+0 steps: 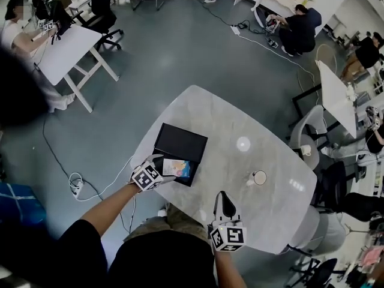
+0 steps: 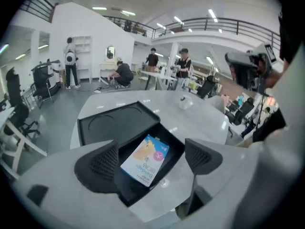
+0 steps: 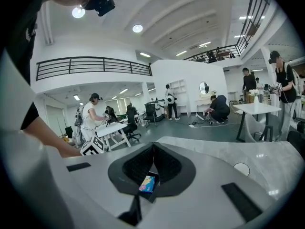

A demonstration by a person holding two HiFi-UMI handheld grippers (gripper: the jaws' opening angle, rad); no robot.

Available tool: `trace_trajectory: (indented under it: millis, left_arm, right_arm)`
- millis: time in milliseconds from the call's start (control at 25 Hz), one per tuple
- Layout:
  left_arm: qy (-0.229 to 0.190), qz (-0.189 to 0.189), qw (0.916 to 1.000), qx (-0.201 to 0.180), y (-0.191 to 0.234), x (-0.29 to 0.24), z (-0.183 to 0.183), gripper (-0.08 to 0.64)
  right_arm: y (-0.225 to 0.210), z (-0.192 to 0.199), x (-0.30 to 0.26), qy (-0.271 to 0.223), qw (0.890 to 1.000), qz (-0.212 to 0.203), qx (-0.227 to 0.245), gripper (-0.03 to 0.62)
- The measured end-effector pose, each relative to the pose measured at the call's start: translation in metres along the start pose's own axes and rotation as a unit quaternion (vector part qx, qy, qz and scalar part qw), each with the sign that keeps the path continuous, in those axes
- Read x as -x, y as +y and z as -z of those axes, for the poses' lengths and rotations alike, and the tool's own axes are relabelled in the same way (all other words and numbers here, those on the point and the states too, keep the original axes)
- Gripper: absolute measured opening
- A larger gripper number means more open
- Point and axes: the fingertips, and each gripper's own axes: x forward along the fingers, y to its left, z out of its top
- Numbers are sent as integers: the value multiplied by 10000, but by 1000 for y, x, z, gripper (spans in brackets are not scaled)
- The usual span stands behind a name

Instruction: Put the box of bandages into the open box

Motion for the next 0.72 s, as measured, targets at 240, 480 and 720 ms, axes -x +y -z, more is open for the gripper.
trace_trajectory:
  millis: [240, 480, 720]
  left_arm:
    - [-1671, -271, 9809, 954, -37, 74, -50, 445]
    - [-2795, -945, 9407, 1674, -56, 159, -73, 175]
    - [-3218, -1585, 9214, 1491, -81, 219, -86, 23]
  right_arm:
    - [24, -7, 3, 7, 9995, -243, 221, 12]
    - [47, -21, 9, -135, 9986, -342, 373, 12]
    - [65, -37, 16, -201, 9971, -345, 640, 12]
